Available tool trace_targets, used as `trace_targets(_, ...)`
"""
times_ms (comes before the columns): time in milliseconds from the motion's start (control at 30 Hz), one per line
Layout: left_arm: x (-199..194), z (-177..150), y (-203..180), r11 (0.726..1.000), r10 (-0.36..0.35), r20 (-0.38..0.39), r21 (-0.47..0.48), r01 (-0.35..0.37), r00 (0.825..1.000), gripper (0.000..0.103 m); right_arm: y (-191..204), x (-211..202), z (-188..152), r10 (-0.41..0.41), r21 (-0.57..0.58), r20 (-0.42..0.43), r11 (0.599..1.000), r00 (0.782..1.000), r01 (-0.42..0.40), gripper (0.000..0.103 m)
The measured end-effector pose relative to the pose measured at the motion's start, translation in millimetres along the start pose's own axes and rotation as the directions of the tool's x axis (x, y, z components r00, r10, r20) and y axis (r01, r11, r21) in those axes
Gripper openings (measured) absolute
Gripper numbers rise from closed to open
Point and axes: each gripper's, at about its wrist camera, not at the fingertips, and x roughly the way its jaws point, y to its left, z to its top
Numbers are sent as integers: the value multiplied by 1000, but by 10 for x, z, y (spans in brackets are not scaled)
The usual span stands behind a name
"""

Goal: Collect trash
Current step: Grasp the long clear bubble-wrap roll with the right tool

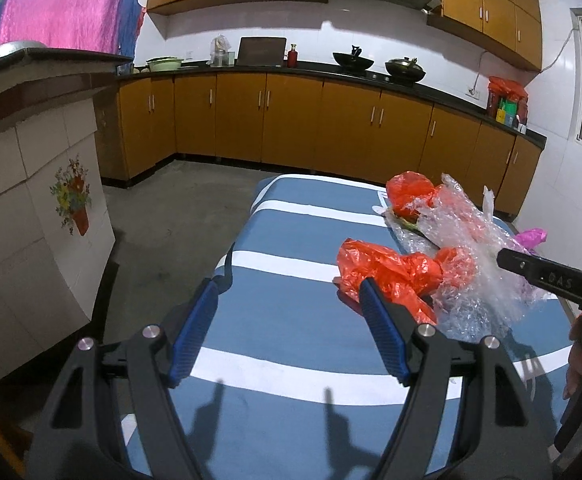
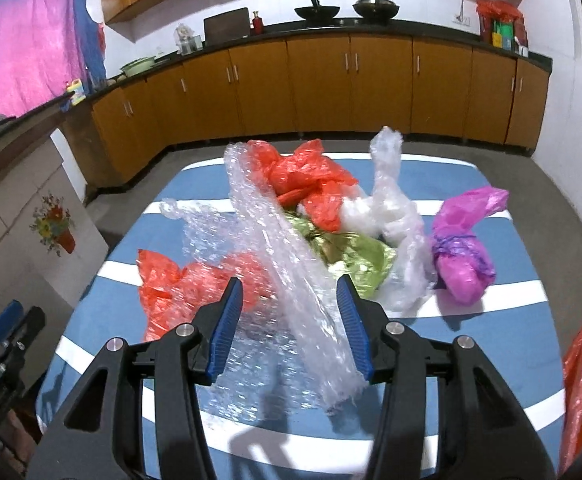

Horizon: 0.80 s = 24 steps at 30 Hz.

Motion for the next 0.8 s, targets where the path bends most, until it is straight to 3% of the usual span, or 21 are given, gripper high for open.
trace_targets(100, 26, -9, 5, 1000, -5, -7, -7, 5, 1000, 72, 88, 43, 5, 7, -13, -5, 1000, 1000, -7, 64)
trace_targets(233, 44, -23, 7, 1000, -11, -13, -9, 11, 1000, 72, 150, 165, -45, -39, -58, -35, 998, 999, 37, 63)
trace_targets(333, 61, -25, 10, 1000, -12, -13, -4, 12, 1000, 72, 106, 237, -112, -58, -50, -68, 997, 996, 55, 44)
trace_targets(400, 77, -21, -5, 1000, -14, -17, -2, 14, 1000, 72, 81, 255, -149, -64, -51, -82, 997, 995, 60, 23)
trace_targets(467, 91, -26, -23, 1000, -17, -19, -2, 17, 1000, 72, 62, 248, -177, -70, -59, -86, 996, 994, 65, 13)
trace_targets(567, 108, -34, -61, 1000, -23, -26, 0, 23, 999, 72, 21, 175, -189, -64, -44, -70, 997, 995, 61, 7)
trace_targets(800, 172, -34, -178, 999, -41, -46, 14, 42, 998, 72, -158, -110, -183, -63, -7, -2, 998, 998, 63, 6)
